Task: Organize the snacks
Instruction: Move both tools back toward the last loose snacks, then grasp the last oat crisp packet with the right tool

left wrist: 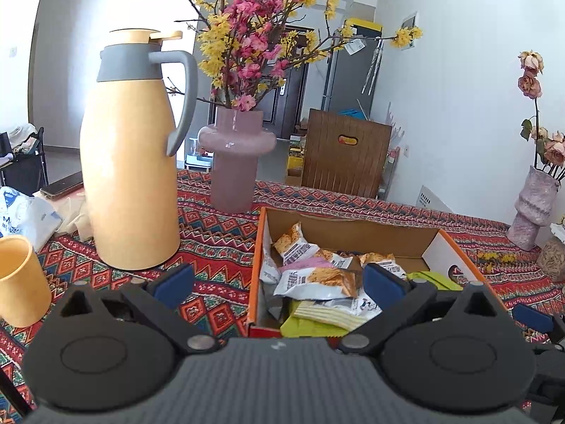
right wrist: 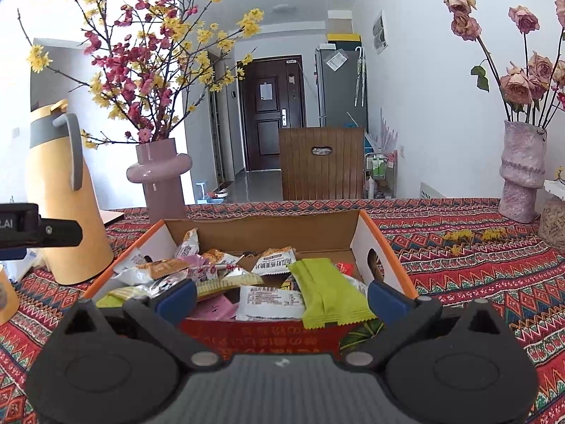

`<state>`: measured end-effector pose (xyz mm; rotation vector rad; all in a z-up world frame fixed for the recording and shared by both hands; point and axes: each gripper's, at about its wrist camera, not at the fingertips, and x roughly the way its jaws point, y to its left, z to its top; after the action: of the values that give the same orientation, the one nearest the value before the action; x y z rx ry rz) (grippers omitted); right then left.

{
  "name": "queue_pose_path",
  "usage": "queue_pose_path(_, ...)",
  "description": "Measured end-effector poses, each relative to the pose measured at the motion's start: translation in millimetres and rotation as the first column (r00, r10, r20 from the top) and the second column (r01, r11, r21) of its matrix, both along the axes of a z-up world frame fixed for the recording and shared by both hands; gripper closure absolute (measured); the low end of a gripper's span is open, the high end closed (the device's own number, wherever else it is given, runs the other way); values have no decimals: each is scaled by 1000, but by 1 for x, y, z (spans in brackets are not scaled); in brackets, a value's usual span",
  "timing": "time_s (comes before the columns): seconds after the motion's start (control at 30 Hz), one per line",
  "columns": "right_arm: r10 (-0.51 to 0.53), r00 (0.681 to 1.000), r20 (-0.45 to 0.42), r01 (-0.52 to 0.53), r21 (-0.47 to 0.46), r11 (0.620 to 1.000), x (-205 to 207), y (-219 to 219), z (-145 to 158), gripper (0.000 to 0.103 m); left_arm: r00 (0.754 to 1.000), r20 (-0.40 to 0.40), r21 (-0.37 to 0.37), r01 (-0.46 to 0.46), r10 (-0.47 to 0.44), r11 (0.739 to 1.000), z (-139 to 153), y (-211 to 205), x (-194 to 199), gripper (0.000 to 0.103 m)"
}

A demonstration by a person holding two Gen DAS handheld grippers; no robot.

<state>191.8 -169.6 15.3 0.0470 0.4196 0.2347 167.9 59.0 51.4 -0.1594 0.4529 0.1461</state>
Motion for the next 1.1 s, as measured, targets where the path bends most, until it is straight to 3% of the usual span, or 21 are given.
queue_pose_path(0.23, 33, 997, -63, -34, -8, 999, -15, 16, -9, 0, 999, -47, 11, -13, 14, 1000, -17, 20, -13, 0)
queue_pose_path(0.67, 66, 956, -285, -77, -29, 997, 4, 59, -43, 0, 991, -134, -13, -22, 20, 1000, -51, 53, -23, 0)
queue_pose_path(1.1, 39, 931, -362, -70, -71, 995, 32, 94, -63, 0, 982, -184, -91, -64, 46, 994, -81, 78, -15, 0)
